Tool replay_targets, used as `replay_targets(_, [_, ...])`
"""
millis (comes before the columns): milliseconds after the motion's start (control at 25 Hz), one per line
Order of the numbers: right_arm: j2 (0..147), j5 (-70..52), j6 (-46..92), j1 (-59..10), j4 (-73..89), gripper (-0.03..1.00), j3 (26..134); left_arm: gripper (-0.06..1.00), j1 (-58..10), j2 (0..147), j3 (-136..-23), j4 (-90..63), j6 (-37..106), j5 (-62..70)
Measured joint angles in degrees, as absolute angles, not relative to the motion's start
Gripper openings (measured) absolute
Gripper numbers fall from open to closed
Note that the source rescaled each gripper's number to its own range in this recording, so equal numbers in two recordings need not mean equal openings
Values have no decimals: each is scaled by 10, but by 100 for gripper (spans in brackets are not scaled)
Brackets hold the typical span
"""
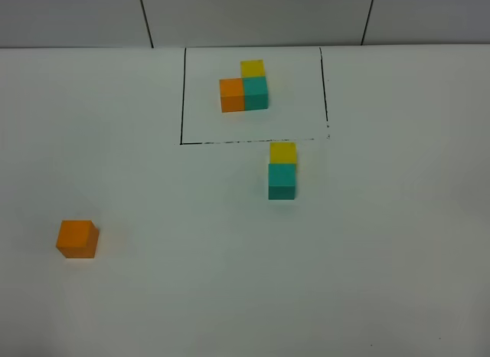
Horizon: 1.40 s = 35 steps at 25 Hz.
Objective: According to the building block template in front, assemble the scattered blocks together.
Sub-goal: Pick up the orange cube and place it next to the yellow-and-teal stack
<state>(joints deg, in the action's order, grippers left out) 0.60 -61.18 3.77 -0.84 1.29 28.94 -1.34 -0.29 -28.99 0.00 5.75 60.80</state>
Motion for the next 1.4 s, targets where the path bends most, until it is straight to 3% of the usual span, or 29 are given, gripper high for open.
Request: replay_targets(1400, [6, -612, 32, -8, 11, 71, 289, 72, -13, -3, -290, 0, 57, 608])
